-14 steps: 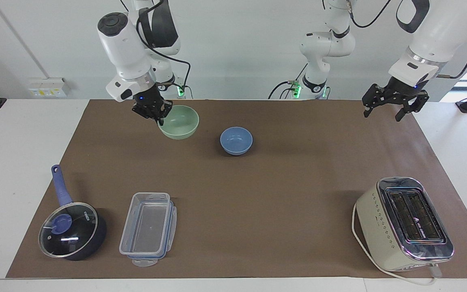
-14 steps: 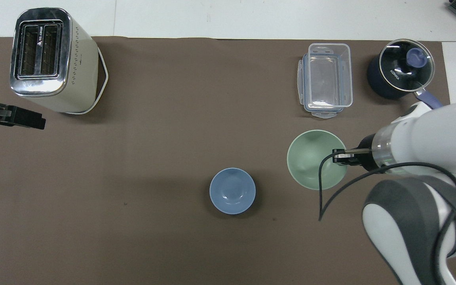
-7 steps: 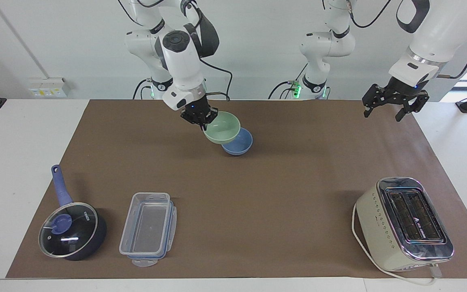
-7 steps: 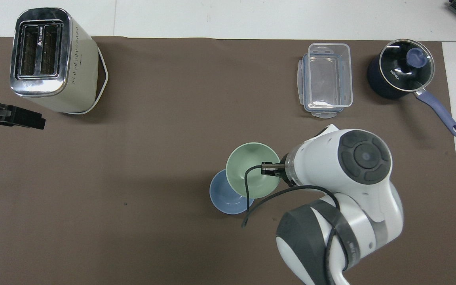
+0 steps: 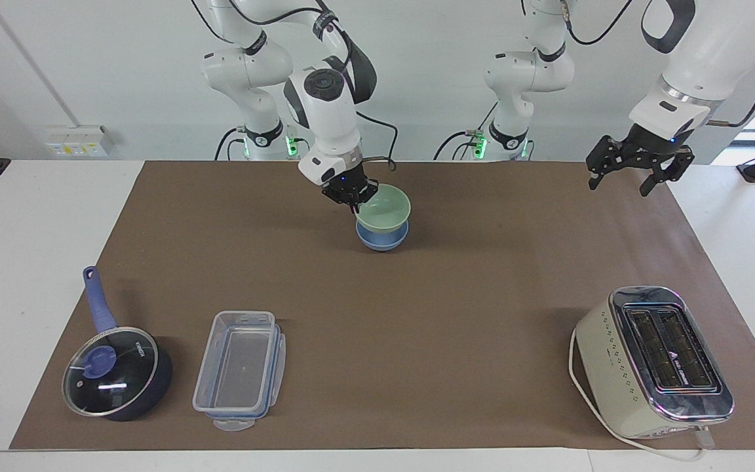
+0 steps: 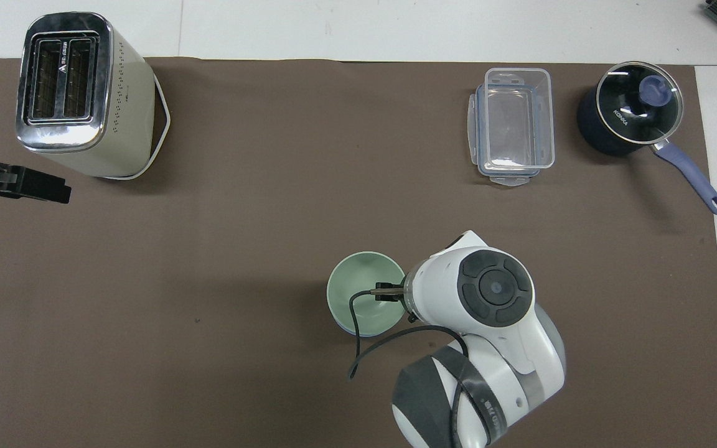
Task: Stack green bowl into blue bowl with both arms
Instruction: 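Lower the green bowl into the blue bowl with the right gripper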
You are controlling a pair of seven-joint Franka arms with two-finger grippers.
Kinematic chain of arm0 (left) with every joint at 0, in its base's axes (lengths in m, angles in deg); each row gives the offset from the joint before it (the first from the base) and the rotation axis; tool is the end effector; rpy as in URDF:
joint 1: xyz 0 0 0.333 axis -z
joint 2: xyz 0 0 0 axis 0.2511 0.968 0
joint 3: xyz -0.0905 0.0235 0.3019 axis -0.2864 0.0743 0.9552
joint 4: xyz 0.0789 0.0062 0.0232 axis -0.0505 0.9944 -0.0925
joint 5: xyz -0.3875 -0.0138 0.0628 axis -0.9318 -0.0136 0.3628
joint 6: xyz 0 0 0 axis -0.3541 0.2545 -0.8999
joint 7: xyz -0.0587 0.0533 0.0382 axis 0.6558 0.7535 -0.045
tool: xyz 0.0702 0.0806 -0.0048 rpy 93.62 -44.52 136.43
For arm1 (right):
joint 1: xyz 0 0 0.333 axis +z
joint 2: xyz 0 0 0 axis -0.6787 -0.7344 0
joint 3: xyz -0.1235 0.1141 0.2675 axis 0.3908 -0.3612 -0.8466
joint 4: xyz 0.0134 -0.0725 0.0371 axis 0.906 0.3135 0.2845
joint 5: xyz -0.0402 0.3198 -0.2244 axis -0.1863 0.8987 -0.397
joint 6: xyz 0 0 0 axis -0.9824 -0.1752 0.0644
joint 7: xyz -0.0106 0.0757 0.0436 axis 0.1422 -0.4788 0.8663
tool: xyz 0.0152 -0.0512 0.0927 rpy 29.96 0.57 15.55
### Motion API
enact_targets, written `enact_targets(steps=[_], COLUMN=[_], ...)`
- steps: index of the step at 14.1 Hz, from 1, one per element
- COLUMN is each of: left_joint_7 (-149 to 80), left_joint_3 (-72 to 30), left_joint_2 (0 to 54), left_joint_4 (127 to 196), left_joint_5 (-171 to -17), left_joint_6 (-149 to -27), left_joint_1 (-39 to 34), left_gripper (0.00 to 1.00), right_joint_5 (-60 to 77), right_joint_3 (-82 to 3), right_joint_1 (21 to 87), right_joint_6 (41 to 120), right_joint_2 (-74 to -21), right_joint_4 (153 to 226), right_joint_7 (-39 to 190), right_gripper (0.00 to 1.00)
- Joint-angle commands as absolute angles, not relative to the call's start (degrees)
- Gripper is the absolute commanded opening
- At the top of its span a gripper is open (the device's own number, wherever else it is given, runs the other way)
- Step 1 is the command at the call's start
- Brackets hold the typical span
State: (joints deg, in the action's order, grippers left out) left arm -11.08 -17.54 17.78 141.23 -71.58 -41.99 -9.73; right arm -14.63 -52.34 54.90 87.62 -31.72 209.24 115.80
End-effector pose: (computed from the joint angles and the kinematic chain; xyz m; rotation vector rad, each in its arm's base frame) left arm 0.5604 -0.0447 0.6313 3.0852 -0.3205 0.0781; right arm 0.4549 0.2924 0.4102 -3.0305 0.1055 0.0391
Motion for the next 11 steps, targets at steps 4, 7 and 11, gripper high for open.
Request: enact_targets(steps=[4, 7, 11], left_joint_7=[-10.76, -10.76, -10.76], left_joint_3=[-18.04, -18.04, -18.04], left_joint_2=[17.74, 17.74, 17.74], left_joint_4=[140.39, 140.39, 140.39], left_joint_5=[-70.58, -70.58, -70.49], left_joint_6=[-40.58, -40.58, -40.58], left_joint_1=[-10.50, -10.50, -10.50], left_gripper=[1.00, 1.00, 1.00], right_joint_5=[-13.56, -13.64, -13.64], right_joint_3=[-52.17, -52.17, -52.17], right_joint_1=[55.22, 55.49, 55.66], right_joint_6=[91.61, 91.95, 93.89], right_joint_2=[-33.47, -33.38, -33.56], right_joint_4=[210.93, 211.98, 212.96], right_joint_7=[116.25, 115.73, 115.29], right_gripper=[0.00, 0.00, 0.00])
